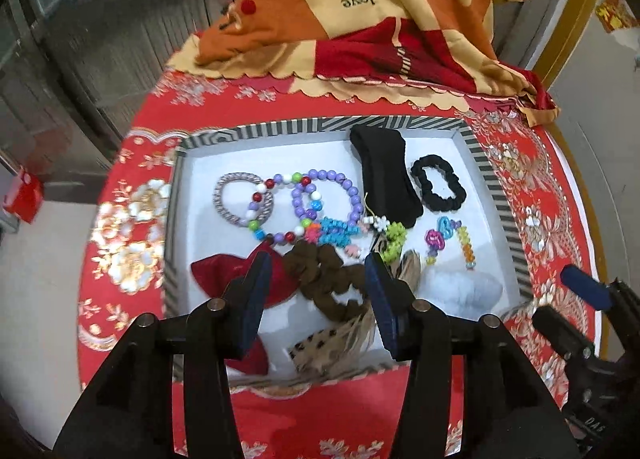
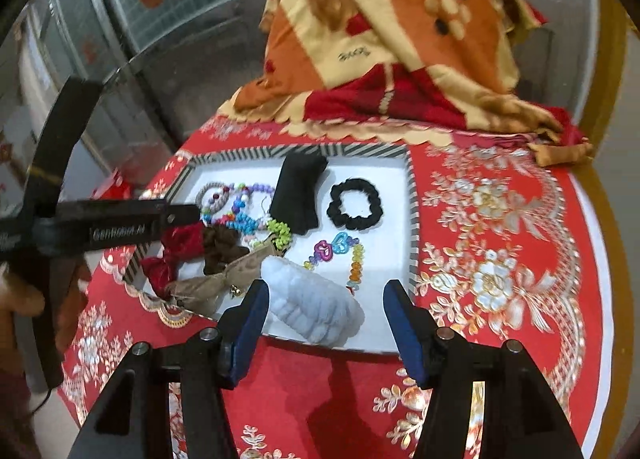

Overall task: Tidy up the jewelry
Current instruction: 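Withdraw both open tools from the tray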

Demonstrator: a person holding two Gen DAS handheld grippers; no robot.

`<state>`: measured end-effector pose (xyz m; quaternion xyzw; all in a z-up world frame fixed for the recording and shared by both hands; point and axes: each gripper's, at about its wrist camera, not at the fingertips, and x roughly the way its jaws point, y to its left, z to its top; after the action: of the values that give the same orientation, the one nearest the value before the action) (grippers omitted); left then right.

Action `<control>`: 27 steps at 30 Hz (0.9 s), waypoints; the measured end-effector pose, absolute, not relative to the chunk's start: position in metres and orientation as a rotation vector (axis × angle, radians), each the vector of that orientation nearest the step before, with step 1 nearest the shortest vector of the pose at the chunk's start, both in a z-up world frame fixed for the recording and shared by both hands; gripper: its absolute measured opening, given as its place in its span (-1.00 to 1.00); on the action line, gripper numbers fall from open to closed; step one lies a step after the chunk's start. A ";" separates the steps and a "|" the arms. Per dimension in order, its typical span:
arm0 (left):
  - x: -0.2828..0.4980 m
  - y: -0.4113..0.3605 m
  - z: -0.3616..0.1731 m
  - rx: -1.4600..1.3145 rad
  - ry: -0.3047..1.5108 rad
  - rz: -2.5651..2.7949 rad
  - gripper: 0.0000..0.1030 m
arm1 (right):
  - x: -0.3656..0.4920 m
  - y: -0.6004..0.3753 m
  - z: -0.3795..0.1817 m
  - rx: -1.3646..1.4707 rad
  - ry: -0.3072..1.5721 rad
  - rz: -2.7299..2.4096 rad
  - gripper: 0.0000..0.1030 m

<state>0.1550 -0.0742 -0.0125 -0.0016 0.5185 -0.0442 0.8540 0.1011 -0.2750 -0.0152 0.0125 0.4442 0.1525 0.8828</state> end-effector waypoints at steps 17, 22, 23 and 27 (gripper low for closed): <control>0.090 -0.057 0.013 -0.020 1.010 -0.065 -0.08 | 0.057 -0.254 0.002 0.105 0.899 0.210 0.11; 0.080 -0.051 0.020 -0.018 0.983 -0.049 -0.08 | 0.051 -0.245 0.007 0.096 0.894 0.214 0.15; 0.080 -0.050 0.021 -0.018 0.983 -0.048 -0.08 | 0.051 -0.244 0.008 0.095 0.892 0.213 0.19; 0.075 -0.047 0.022 -0.022 0.980 -0.045 -0.08 | 0.048 -0.242 0.010 0.097 0.893 0.207 0.28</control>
<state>0.0747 -0.0468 0.0218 -0.0108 0.4706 -0.0216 0.8820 0.0484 -0.2419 0.0100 0.0467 0.4307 0.1001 0.8957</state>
